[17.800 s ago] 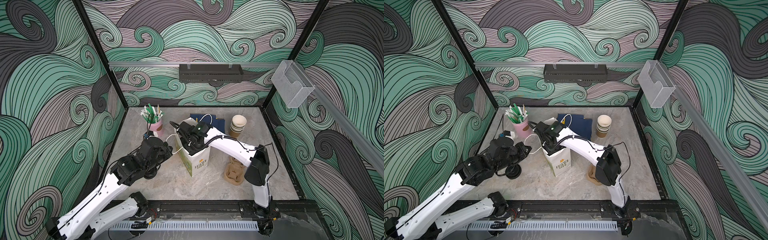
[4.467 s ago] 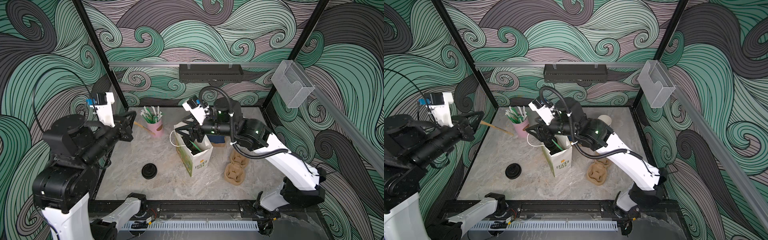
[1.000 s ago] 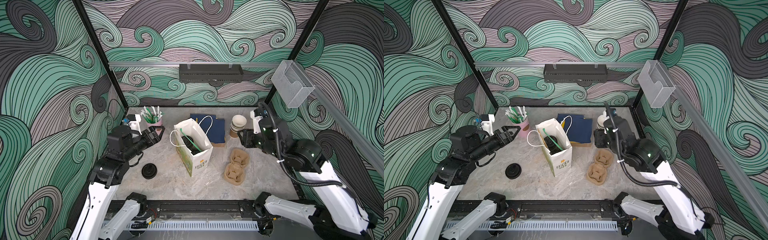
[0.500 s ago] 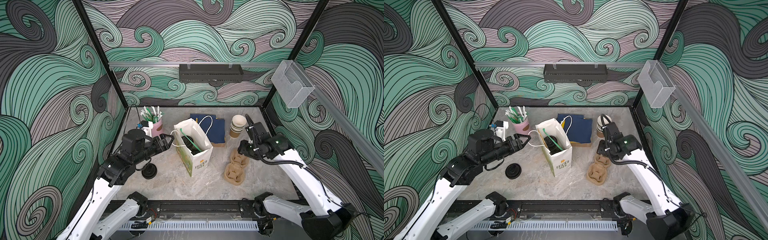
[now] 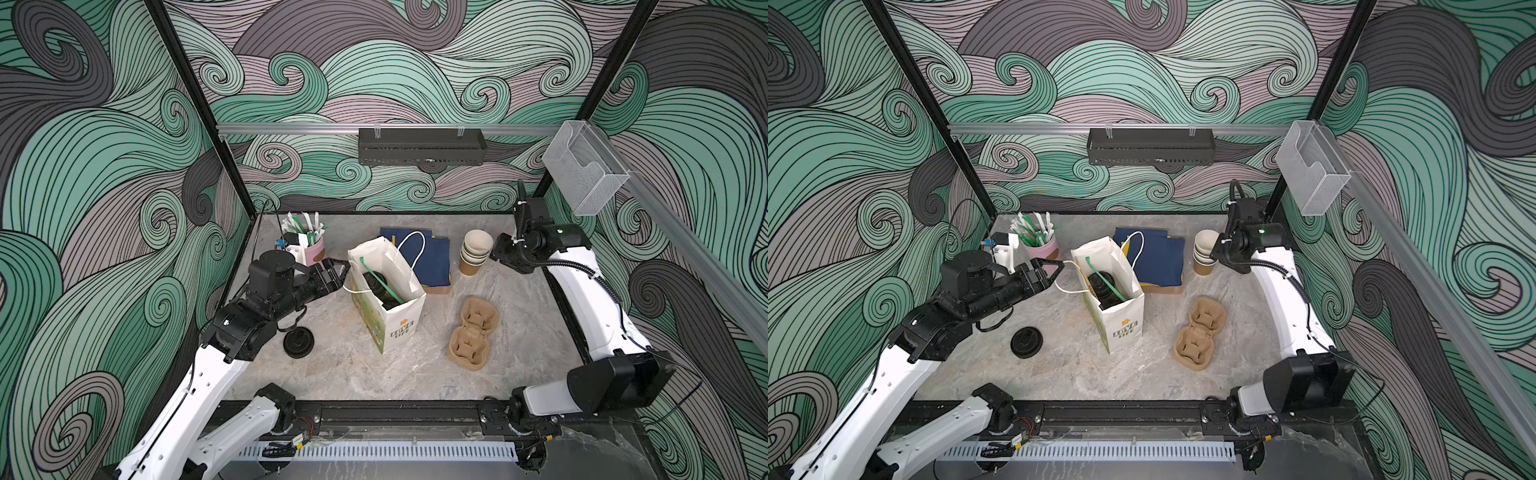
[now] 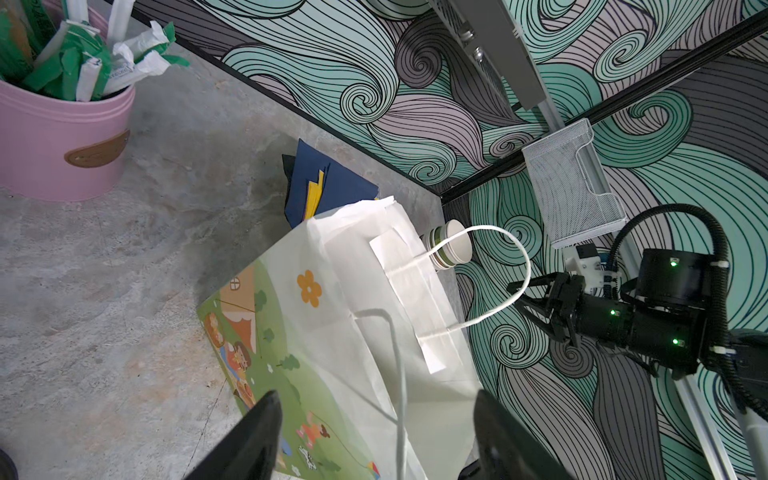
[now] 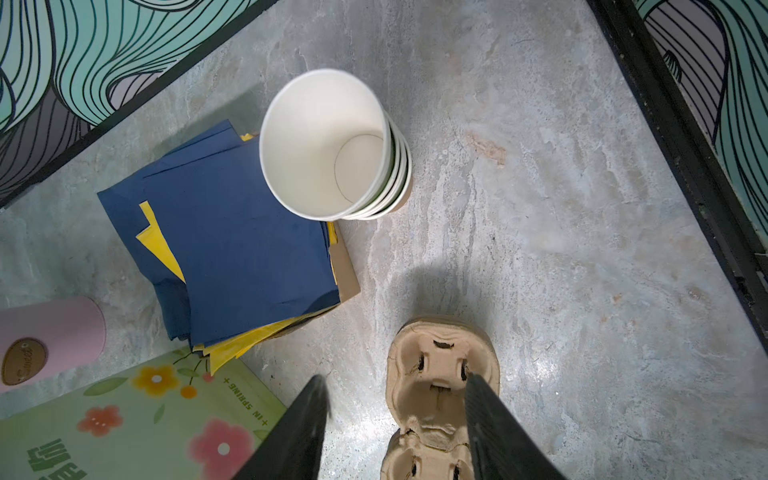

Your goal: Pack the takeout coffee

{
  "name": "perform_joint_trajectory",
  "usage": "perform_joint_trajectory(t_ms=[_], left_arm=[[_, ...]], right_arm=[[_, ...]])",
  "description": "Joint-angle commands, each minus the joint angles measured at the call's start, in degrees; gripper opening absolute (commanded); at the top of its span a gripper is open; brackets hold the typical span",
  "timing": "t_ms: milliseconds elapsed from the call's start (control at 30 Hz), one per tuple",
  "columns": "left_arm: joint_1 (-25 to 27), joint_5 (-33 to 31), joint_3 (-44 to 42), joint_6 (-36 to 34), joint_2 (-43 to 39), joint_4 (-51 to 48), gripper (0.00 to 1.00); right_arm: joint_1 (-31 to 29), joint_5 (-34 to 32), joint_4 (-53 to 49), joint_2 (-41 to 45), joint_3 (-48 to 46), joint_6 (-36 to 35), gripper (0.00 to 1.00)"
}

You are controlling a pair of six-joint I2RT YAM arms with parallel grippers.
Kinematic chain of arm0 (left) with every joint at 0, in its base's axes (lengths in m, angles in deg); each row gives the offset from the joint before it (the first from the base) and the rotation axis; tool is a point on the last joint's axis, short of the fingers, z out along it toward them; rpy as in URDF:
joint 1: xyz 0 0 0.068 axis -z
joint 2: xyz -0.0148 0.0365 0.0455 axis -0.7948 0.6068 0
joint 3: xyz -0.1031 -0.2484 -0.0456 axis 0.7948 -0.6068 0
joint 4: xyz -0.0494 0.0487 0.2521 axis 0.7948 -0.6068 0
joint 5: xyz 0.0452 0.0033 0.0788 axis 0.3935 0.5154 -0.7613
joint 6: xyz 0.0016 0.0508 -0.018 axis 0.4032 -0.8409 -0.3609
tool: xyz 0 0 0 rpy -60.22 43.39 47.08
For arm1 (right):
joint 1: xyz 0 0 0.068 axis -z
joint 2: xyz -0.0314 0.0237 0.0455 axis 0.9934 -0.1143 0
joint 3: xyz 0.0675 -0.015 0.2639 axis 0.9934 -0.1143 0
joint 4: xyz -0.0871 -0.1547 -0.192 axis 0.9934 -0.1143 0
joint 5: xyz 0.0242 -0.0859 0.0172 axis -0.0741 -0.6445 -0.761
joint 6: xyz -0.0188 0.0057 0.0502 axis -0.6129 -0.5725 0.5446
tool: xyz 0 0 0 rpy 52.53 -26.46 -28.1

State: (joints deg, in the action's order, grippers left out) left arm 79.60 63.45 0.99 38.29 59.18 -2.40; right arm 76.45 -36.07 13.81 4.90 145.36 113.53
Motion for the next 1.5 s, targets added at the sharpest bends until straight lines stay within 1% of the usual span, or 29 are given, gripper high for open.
perform_joint_trajectory(t_ms=[0, 100, 267, 367, 467, 567, 600, 633, 767, 833, 933, 1067, 1100, 1167, 1267, 1333, 1467], left_arm=[[0.8, 1.1, 2.4, -1.5, 0.9, -1.0, 0.75], [1.5, 0.4, 2.2, -1.1, 1.3, -1.1, 0.75], [1.9, -1.2, 1.8, -0.4, 1.9, -1.7, 0.74], [2.0, -0.7, 2.2, 0.2, 2.0, -2.9, 0.75], [2.3, -0.6, 5.2, 0.9, 2.8, -9.2, 0.76], [3.5, -0.6, 8.5, 2.5, 3.6, -15.4, 0.8], [4.0, -0.4, 9.1, 3.4, 3.9, -16.4, 0.83], [4.5, -0.3, 9.6, 4.2, 4.4, -17.0, 0.84], [6.6, -0.4, 10.7, 6.4, 7.3, -18.2, 0.85], [7.1, -0.8, 10.8, 6.5, 8.8, -17.6, 0.8], [7.2, -2.0, 10.9, 6.5, 10.5, -17.4, 0.67], [7.2, -5.5, 11.4, 6.2, 10.8, -17.8, 0.34], [7.1, -6.8, 11.4, 6.3, 10.6, -18.4, 0.27], [7.1, -9.3, 10.9, 6.7, 9.4, -19.1, 0.16], [7.1, -12.6, 10.9, 6.7, 7.4, -21.0, 0.05], [7.2, -14.7, 11.4, 6.5, 6.5, -22.9, 0.0], [7.1, -16.8, 11.8, 5.6, 5.6, -26.0, 0.0]], right_arm=[[0.0, 0.9, -4.1, 0.0, -0.9, -0.2, 0.53], [-1.3, 3.2, -5.0, 1.5, -5.0, 1.3, 0.52], [-7.7, 5.0, -0.7, 2.3, -9.5, 4.5, 0.51], [-11.4, 6.5, 3.4, 0.0, -10.1, 7.1, 0.5], [-14.2, 7.8, 4.1, -2.9, -7.7, 8.3, 0.5], [-15.1, 7.9, 4.6, -3.7, -7.3, 8.4, 0.5], [-15.1, 7.7, 4.9, -3.6, -7.6, 8.5, 0.5], [-15.1, 7.4, 4.9, -3.2, -7.8, 8.4, 0.5], [-15.1, 6.5, 5.0, -1.7, -9.1, 8.4, 0.5], [-15.1, 6.4, 5.0, -0.8, -9.7, 8.5, 0.5], [-15.1, 6.4, 4.9, 0.6, -10.1, 8.6, 0.49], [-15.1, 5.9, 4.8, 2.2, -10.2, 8.4, 0.48], [-15.1, 5.8, 4.7, 2.4, -10.2, 8.1, 0.48], [-15.1, 5.8, 4.5, 2.3, -9.9, 7.5, 0.47], [-15.1, 6.4, 4.0, 1.4, -9.2, 6.7, 0.47], [-15.1, 7.0, 3.8, 0.4, -8.3, 6.2, 0.46], [-15.2, 8.1, 3.7, -2.6, -5.8, 4.8, 0.46]])
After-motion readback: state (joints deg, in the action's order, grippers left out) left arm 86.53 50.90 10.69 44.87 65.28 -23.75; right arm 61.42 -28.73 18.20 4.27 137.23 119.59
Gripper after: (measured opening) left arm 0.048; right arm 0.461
